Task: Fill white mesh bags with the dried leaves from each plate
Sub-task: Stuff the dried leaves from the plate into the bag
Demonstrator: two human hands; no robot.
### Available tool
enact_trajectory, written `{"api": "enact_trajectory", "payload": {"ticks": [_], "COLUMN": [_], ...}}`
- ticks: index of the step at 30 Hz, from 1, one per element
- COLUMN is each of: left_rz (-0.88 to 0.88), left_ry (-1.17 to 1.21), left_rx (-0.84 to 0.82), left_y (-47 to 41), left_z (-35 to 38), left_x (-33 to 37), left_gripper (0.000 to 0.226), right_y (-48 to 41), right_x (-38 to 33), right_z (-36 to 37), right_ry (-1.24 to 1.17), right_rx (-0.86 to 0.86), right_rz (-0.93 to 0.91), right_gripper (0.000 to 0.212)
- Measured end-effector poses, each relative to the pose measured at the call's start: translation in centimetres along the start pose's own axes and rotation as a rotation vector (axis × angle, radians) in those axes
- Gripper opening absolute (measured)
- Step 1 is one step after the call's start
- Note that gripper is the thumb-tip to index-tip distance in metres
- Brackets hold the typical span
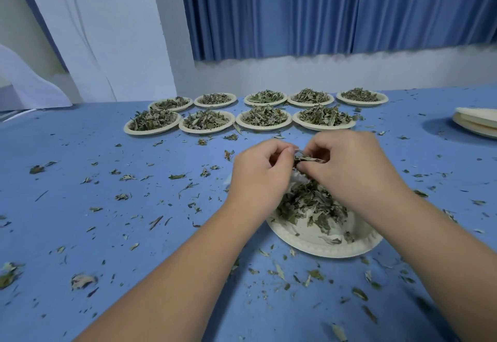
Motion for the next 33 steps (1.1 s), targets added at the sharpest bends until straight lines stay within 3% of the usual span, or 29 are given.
{"api": "enact_trajectory", "payload": {"ticks": [8, 12, 17, 23, 27, 31, 33], "left_rz": [-0.075, -0.056, -0.085, -0.088, -0.149, -0.212, -0.227], "left_ry": [0.06, 0.032, 0.047, 0.038, 0.054, 0.099, 0.111], "left_rx": [-0.015, 0.002, -0.032, 0.008, 0.076, 0.104, 0.108], "left_y": [0.3, 0.3, 0.7, 0.3, -0.3, -0.3, -0.3], "left_z": [0.1, 0.2, 0.8, 0.3, -0.3, -0.5, -0.5], "left_x": [-0.1, 0.1, 0.3, 0.1, -0.3, -0.4, -0.5], "left_gripper": [0.018, 0.019, 0.021, 0.019, 0.016, 0.018, 0.017], "right_y": [0.8, 1.1, 1.0, 1.0, 0.5, 0.7, 1.1], "right_x": [0.2, 0.5, 0.7, 1.0, 2.5, 3.7, 3.8], "right_z": [0.6, 0.1, 0.6, -0.3, -1.8, -1.5, -0.6], "right_ry": [0.009, -0.06, 0.037, -0.188, -0.308, -0.255, -0.226], "right_rx": [-0.109, -0.045, 0.018, 0.071, 0.105, -0.116, -0.191], "right_rz": [-0.147, -0.146, -0.117, -0.071, 0.037, 0.106, 0.137], "right_gripper": [0.018, 0.016, 0.009, 0.008, 0.032, 0.072, 0.079]}}
Point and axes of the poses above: each hand's wrist, its own y-axis away from the middle knuckle, its own z-axis out of the palm, x = y × z, the point moved 4 cm from there along -y, towards the middle knuckle, and after that the axes turned 15 degrees about x, right-handed, at the moved point
